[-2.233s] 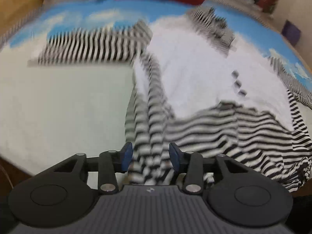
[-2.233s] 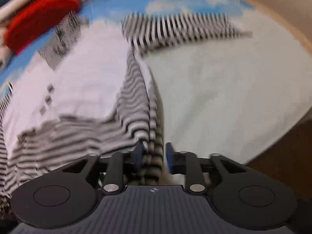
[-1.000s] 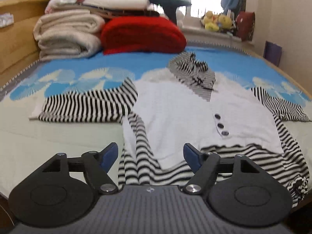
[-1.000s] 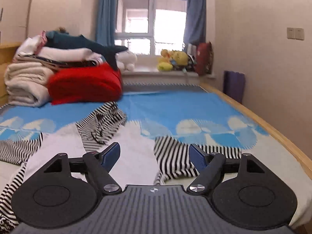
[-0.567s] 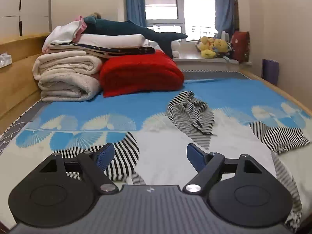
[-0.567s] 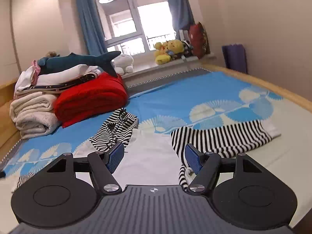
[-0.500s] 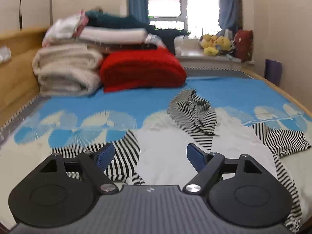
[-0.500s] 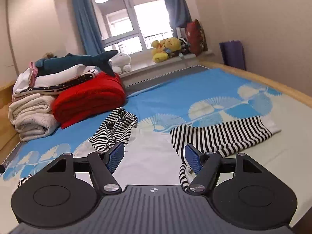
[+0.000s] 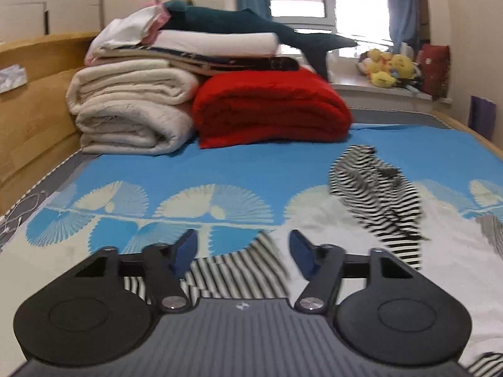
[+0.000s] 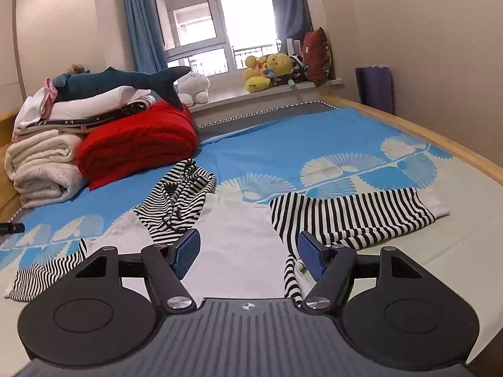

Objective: Fold small clothes
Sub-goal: 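Move the left gripper to the white cuff of a striped sleeve, then close the left gripper on the white sleeve cuff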

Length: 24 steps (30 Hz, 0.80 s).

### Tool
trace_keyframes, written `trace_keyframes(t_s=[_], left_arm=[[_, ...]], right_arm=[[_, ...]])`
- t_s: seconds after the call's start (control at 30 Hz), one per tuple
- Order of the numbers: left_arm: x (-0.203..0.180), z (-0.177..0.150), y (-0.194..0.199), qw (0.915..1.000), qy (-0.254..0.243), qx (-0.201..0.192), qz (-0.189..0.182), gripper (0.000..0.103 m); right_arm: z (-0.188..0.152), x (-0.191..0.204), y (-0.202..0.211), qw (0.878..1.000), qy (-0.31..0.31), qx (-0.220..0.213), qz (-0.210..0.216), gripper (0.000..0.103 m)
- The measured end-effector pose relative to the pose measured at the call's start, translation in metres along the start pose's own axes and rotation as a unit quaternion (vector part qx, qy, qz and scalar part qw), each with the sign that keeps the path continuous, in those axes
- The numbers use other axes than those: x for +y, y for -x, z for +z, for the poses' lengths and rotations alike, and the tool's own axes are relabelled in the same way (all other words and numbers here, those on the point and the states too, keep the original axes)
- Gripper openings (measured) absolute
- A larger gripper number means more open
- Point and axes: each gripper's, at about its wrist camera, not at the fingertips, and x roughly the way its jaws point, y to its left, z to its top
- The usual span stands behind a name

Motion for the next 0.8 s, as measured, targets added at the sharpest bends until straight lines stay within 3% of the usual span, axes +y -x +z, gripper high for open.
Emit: trace_keyframes(t_s=[0.03,0.07,0.1,0.27,0.4,0.6,0.7,0.8], left_arm=[[0.007,-0.006,-0.008,0.9999,0.006,0.011,0.005,0.051],[0.014,-0.011,-0.02,0.9992,0.016,0.035,0.011,0.031],[0.022,-0.015,-0.029,0.9984,0.027,0.048,0.015,0.02],[0.063,-0.04,-0.065,0.9952,0.058,0.063,0.047,0.02],[0.112,-0.058,-0.098,0.9814,0.127,0.102,0.102,0.023],[0.19,-0.083,-0.129,0.9401,0.247,0.155,0.176,0.048],[0.213,-0.094,-0.134,0.9241,0.282,0.169,0.195,0.048],[0.223,-0.101,-0.138,0.9172,0.303,0.178,0.188,0.048]], right_arm=[[0.0,0.002,-0.001,1.0,0.003,0.0,-0.001,0.071],[-0.001,0.004,-0.002,1.0,0.005,0.001,-0.001,0.07],[-0.001,0.006,-0.003,1.0,0.006,0.001,-0.002,0.069],[0.001,0.008,-0.012,1.0,-0.014,0.004,-0.002,0.023],[0.001,0.011,-0.019,1.0,-0.019,0.013,-0.001,0.023],[-0.001,0.018,-0.027,0.999,0.009,0.03,-0.008,0.024],[-0.001,0.018,-0.033,0.999,0.03,0.039,-0.016,0.026],[0.0,0.021,-0.048,0.995,0.065,0.063,-0.031,0.028]])
